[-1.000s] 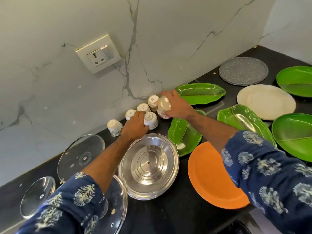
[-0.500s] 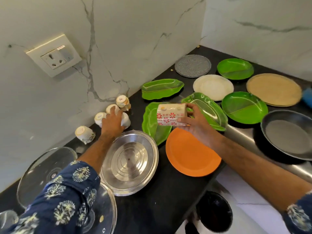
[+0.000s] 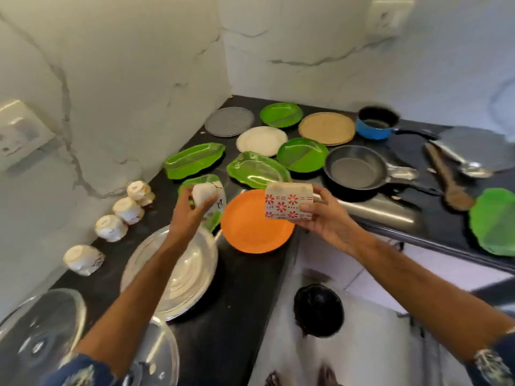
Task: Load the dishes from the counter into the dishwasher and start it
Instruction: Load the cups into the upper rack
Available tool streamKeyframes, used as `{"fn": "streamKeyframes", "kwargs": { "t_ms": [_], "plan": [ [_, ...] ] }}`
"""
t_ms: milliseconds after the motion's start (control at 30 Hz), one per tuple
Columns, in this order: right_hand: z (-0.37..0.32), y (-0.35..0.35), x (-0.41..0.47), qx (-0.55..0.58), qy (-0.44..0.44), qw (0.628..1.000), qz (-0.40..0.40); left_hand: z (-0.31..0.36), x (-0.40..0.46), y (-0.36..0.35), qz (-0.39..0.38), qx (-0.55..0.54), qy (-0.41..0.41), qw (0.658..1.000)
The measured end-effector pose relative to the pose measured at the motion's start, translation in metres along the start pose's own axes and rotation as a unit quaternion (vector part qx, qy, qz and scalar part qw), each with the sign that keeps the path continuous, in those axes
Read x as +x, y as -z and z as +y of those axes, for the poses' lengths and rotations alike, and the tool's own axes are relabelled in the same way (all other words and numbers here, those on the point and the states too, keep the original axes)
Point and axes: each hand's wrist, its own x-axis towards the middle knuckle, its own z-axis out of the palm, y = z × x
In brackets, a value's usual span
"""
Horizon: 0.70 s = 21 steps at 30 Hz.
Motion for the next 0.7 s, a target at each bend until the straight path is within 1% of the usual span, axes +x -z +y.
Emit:
{"fn": "streamKeyframes", "kwargs": {
  "t_ms": [67, 100, 167, 233, 400, 500, 600, 700],
  "plan": [
    [-0.012, 0.027, -0.037, 0.011, 0.016, 1.000, 0.023, 0.016, -0.019, -0.044, -0.092, -0.117, 0.032, 0.988],
    [-0.018, 0.043, -0.057, 0.009, 0.022, 0.999, 0.037, 0.019, -0.026, -0.067, -0.130, -0.150, 0.042, 0.979],
    [-0.025, 0.077, -0.098, 0.005, 0.030, 0.998, 0.059, 0.029, -0.042, -0.115, -0.191, -0.194, 0.053, 0.961],
    [-0.028, 0.115, -0.145, 0.013, 0.046, 0.994, 0.095, 0.040, -0.065, -0.168, -0.255, -0.209, 0.057, 0.942],
    [-0.020, 0.205, -0.280, 0.072, 0.093, 0.968, 0.223, 0.061, -0.151, -0.308, -0.377, -0.127, 0.043, 0.916],
    [-0.008, 0.257, -0.362, 0.097, 0.112, 0.942, 0.300, 0.065, -0.217, -0.381, -0.459, -0.071, 0.021, 0.886],
    [0.007, 0.321, -0.440, 0.074, 0.099, 0.929, 0.349, 0.066, -0.284, -0.448, -0.510, -0.014, 0.000, 0.860],
    [0.021, 0.387, -0.496, 0.009, 0.047, 0.916, 0.399, 0.066, -0.338, -0.508, -0.543, 0.037, -0.032, 0.838]
  ]
}}
